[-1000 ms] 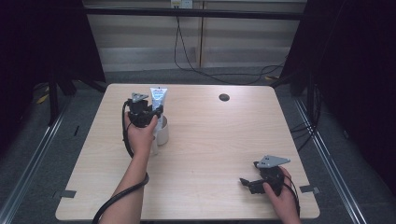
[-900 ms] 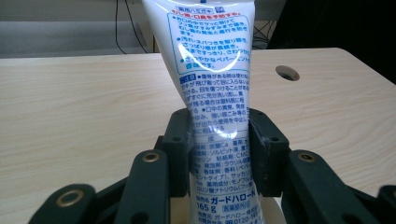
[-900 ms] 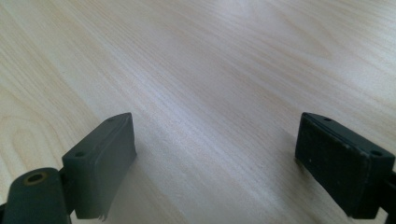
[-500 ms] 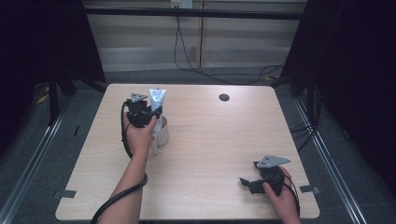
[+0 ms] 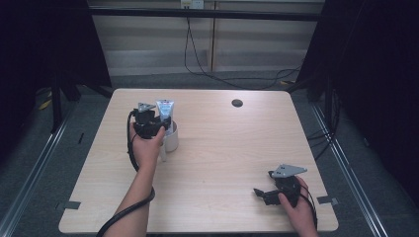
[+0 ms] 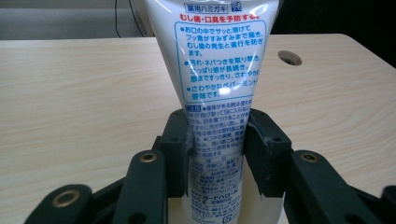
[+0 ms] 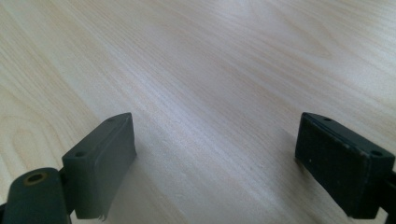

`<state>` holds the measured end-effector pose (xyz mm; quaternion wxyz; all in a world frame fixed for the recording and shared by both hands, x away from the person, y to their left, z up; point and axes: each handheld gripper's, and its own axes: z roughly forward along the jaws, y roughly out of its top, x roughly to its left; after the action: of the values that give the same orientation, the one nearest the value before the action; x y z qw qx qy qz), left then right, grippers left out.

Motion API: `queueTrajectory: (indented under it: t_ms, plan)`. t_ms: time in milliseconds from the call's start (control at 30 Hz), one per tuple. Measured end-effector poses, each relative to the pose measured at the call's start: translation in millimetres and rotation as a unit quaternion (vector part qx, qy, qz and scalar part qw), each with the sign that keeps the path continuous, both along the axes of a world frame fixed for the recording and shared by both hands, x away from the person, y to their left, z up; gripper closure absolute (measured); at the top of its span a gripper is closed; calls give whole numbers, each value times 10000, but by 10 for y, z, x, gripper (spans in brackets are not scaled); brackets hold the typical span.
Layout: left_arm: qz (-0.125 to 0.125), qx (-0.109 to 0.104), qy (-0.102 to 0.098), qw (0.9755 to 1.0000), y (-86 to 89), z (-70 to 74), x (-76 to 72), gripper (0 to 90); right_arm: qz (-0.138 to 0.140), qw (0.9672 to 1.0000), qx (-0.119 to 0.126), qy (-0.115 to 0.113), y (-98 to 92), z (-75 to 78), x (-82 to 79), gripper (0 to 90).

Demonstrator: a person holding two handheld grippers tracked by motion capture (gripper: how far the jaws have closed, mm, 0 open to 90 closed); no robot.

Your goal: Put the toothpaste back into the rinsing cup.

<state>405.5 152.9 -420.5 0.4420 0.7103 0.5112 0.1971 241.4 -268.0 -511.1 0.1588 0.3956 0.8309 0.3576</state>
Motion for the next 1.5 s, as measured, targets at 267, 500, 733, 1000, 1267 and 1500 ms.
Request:
queueTrajectory:
  t_ms: [267,500,733,1000,1267,1500]
  plan:
    - [-5,32,72,10000,7,-67,-37,627,0,10000,1,2,0,0,0,119]
    - [10,56,88,9999,16,-99,-63,626,0,10000,-2,1,0,0,0,119]
    - [0,106,105,9999,6,-121,-91,624,2,10000,0,1,-1,0,1,119]
    - [2,160,155,9998,-3,-150,-114,619,5,10000,11,2,0,-1,1,119]
    - [-51,293,130,9995,-26,-144,-137,600,6,10000,11,1,0,-1,1,119]
    - [-46,155,-105,9998,-24,-56,-155,623,5,10000,11,1,0,-1,1,119]
